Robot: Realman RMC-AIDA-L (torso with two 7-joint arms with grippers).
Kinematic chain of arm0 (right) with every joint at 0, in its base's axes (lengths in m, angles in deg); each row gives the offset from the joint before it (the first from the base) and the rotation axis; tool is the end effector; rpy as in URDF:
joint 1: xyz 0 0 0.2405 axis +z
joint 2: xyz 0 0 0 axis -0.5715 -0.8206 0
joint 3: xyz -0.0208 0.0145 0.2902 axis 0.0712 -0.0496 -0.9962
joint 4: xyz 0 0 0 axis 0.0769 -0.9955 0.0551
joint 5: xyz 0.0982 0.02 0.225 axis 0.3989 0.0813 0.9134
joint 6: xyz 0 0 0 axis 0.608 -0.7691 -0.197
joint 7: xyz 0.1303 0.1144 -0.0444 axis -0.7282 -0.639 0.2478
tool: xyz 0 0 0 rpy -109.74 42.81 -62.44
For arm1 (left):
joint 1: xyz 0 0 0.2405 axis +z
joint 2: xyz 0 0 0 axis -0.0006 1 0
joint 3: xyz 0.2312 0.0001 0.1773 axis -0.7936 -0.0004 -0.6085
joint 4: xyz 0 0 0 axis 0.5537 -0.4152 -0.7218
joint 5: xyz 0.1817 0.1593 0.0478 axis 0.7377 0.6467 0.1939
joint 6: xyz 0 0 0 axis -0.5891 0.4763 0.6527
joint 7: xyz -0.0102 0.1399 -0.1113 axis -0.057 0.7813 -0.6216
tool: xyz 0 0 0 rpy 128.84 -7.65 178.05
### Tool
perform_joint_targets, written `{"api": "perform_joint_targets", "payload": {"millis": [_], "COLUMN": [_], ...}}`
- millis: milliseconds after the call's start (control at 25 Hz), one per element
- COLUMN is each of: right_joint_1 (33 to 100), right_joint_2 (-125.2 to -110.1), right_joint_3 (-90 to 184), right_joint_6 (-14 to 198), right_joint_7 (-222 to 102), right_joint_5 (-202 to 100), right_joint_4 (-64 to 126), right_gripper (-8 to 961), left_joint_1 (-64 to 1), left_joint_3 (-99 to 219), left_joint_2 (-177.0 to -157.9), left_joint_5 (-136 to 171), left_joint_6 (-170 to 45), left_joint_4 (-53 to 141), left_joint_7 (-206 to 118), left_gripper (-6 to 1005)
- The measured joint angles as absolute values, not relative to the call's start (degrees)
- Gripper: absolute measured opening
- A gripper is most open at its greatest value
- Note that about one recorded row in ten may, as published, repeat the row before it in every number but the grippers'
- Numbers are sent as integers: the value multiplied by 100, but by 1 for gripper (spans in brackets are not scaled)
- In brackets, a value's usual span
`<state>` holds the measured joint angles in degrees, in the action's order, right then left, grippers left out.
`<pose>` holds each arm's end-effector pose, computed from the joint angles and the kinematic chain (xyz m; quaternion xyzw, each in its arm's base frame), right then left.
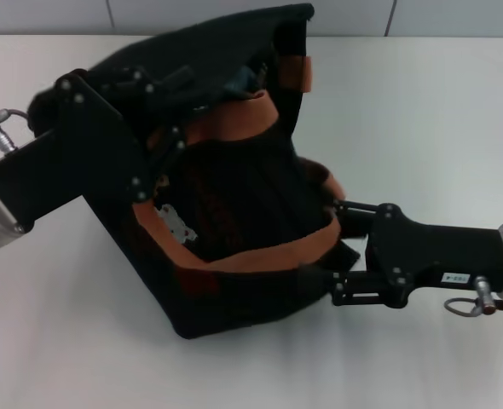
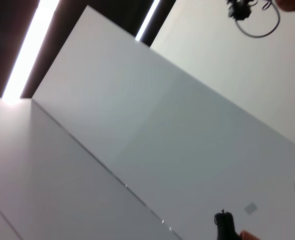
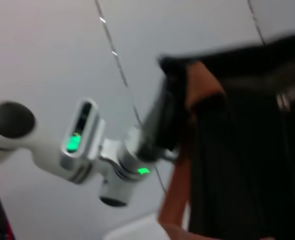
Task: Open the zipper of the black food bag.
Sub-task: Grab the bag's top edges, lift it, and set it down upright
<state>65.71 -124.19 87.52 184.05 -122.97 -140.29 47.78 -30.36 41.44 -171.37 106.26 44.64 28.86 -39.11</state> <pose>0.2635 0.3202 -0.0972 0.9166 -0.1691 -0.3620 0.0120 -0.2538 0.3272 -0.0249 -0.7572 0.3350 -0.4116 0.3808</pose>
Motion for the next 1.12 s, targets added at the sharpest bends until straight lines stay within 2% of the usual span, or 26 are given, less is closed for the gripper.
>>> {"api": "perform_joint_targets", "payload": {"millis": [440,680,1040,1120], "right_joint_1": [7200,7214,5767,5655], "right_joint_2": [-12456,-12452,-12408,-12407], "right_joint_3": [8949,9007,8093,7897], "right_joint_6": [17356,17342,18202,18277], "right_joint_7": [-12382,-12383,-12129,-12115], "right_joint_5": [-14062,-14055,-13764,-13763], "right_joint_4": [4392,4352,4898,4902], "right_gripper": [837,836,835,835], "left_joint_1": [-3070,-3048,-3048,-3055], "left_joint_3": [3374,3112,3076,3057], "left_joint_2": [-17166,-17168,-17171,-17171], "left_joint_5": [10617,10618,10669,10671], "left_joint_6": [4483,4444,4413,4405], "left_joint_4": [3215,3259,3382,3393], "left_joint_7": [-3049,-3042,-2867,-2851], "left_gripper": [182,182,182,182]}}
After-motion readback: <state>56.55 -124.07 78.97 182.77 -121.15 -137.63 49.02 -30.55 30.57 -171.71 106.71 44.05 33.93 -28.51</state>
